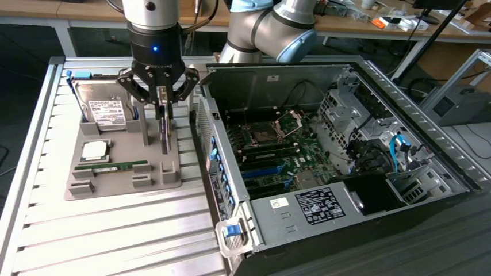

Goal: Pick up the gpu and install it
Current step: 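Pick up the gpu and move the gpu toward the slot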

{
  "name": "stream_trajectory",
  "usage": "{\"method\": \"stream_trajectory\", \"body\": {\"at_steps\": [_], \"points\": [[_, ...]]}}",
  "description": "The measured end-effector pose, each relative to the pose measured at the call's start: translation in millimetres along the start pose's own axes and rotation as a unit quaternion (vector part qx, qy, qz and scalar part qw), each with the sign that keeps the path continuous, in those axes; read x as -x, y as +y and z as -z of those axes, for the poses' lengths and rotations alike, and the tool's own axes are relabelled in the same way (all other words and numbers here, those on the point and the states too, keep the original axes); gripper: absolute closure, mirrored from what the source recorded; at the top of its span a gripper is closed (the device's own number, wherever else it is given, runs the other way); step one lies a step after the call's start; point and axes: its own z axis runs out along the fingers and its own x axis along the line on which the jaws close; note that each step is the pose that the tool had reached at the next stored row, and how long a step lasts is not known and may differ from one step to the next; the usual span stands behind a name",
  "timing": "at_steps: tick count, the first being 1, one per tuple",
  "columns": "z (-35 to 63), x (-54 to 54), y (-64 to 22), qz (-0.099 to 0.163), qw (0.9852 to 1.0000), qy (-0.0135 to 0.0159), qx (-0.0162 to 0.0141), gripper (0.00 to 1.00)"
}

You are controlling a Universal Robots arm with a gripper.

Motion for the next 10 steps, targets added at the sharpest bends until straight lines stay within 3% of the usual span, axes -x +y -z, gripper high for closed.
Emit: {"method": "stream_trajectory", "body": {"at_steps": [10], "points": [[3.0, 0.1, -0.2, 0.0, 1.0, 0.0, 0.0, 0.73]]}}
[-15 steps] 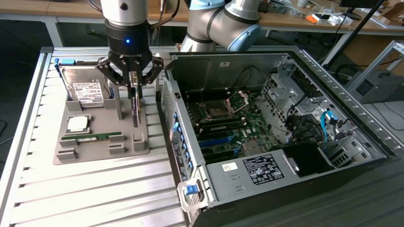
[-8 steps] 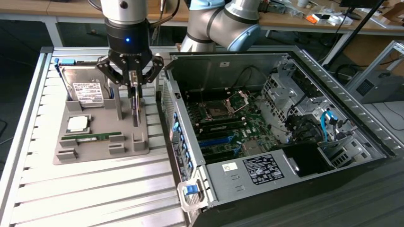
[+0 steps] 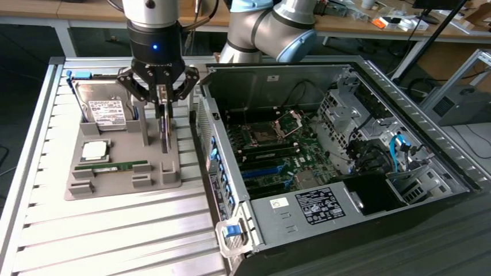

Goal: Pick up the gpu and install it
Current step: 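Pick up the gpu and move the gpu toward the slot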

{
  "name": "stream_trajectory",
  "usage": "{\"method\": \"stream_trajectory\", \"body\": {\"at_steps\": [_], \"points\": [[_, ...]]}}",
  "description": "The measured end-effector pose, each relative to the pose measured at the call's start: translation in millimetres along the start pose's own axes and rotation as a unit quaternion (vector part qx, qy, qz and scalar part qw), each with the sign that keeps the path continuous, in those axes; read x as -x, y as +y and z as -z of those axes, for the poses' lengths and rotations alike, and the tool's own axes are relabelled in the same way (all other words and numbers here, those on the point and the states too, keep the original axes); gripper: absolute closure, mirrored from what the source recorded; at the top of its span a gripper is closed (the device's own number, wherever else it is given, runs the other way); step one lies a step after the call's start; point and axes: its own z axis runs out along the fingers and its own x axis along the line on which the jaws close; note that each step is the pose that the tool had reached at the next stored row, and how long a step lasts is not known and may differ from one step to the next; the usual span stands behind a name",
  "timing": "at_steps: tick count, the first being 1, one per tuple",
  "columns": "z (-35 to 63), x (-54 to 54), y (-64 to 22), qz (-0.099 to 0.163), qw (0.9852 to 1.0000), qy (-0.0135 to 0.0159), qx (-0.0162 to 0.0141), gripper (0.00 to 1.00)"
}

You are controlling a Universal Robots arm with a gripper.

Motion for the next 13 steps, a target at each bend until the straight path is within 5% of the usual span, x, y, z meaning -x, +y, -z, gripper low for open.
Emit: {"method": "stream_trajectory", "body": {"at_steps": [13], "points": [[3.9, 0.1, -0.3, 0.0, 1.0, 0.0, 0.0, 0.73]]}}
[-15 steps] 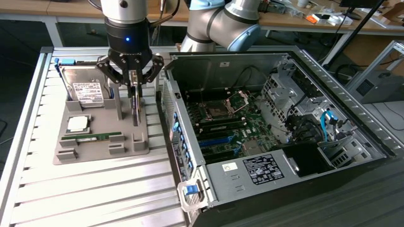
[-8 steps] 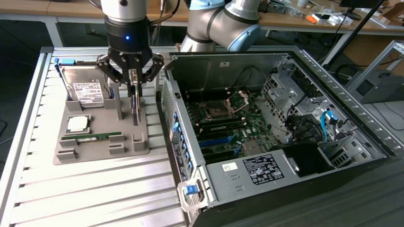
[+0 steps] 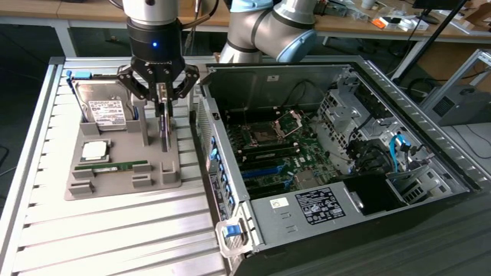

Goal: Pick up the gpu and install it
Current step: 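Pick up the gpu and move the gpu toward the slot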

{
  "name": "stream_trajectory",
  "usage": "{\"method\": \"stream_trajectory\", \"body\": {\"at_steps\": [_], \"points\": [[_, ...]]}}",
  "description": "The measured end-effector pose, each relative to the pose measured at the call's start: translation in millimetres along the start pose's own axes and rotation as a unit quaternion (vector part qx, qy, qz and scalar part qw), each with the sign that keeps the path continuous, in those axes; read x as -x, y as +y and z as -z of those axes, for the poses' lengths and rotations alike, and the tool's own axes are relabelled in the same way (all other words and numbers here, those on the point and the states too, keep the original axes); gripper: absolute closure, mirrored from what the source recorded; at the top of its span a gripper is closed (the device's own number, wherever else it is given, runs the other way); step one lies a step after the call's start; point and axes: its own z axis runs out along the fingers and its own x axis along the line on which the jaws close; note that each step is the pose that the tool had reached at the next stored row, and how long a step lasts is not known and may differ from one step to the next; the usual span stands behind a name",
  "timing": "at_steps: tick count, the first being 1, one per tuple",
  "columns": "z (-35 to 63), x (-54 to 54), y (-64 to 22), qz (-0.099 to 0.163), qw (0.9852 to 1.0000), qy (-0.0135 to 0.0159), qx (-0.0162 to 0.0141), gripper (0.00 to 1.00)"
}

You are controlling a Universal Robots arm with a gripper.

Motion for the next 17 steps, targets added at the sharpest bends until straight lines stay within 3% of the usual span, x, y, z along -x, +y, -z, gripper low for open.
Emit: {"method": "stream_trajectory", "body": {"at_steps": [17], "points": [[4.2, 0.2, -0.3, 0.0, 1.0, 0.0, 0.0, 0.73]]}}
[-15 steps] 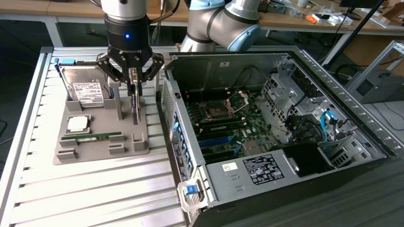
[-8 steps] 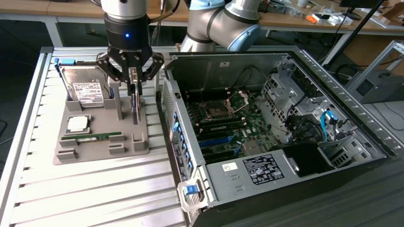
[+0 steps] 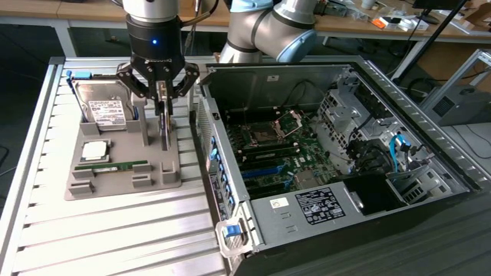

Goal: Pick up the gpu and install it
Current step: 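Pick up the gpu and move the gpu toward the slot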

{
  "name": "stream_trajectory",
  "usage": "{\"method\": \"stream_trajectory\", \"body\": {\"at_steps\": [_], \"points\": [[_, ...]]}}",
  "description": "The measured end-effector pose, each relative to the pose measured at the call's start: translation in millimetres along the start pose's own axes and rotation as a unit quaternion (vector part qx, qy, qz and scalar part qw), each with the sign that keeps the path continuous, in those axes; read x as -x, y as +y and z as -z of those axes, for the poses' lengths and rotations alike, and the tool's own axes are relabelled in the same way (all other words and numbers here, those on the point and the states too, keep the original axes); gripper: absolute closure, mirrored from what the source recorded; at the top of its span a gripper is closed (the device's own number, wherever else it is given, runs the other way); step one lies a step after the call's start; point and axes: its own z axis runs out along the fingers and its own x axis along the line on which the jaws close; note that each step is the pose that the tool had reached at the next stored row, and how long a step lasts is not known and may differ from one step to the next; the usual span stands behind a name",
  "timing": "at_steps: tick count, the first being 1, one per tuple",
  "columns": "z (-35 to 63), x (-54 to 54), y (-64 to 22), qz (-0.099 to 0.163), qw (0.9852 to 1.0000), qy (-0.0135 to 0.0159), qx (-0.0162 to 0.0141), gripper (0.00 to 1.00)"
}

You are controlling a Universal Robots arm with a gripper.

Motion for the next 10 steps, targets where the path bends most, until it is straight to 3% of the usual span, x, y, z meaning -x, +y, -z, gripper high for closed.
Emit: {"method": "stream_trajectory", "body": {"at_steps": [10], "points": [[2.3, 0.1, -0.2, 0.0, 1.0, 0.0, 0.0, 0.73]]}}
